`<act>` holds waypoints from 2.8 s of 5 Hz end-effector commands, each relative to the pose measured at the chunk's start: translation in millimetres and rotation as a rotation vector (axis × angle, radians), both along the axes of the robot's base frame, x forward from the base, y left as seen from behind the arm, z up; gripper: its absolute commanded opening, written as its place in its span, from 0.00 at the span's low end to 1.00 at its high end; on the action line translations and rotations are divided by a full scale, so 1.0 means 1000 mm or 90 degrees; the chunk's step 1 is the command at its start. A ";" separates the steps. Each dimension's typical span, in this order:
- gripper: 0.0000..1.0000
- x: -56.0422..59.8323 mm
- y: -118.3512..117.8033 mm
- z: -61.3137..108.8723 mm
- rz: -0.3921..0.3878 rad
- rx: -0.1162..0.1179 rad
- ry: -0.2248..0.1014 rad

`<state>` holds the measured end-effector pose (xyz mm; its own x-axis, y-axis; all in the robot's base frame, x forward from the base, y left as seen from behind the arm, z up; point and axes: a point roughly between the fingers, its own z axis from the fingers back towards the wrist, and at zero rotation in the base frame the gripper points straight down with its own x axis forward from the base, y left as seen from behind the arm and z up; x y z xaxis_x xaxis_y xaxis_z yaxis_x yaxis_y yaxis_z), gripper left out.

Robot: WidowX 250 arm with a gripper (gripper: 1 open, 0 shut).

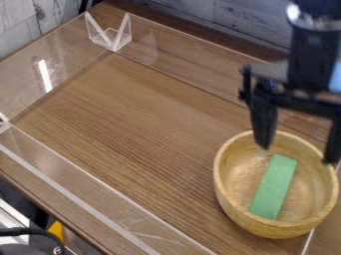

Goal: Remove the green block from inside the brown bowl and put it on the table

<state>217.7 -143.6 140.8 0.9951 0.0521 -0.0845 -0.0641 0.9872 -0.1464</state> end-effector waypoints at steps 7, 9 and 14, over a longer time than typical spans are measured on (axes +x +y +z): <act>1.00 -0.006 0.001 -0.082 0.078 0.035 -0.010; 1.00 -0.008 0.003 -0.082 0.092 0.039 -0.013; 0.00 -0.012 0.058 -0.052 0.071 0.016 -0.013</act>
<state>197.9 -84.1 78.0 0.9807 0.1666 -0.1025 -0.1769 0.9790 -0.1012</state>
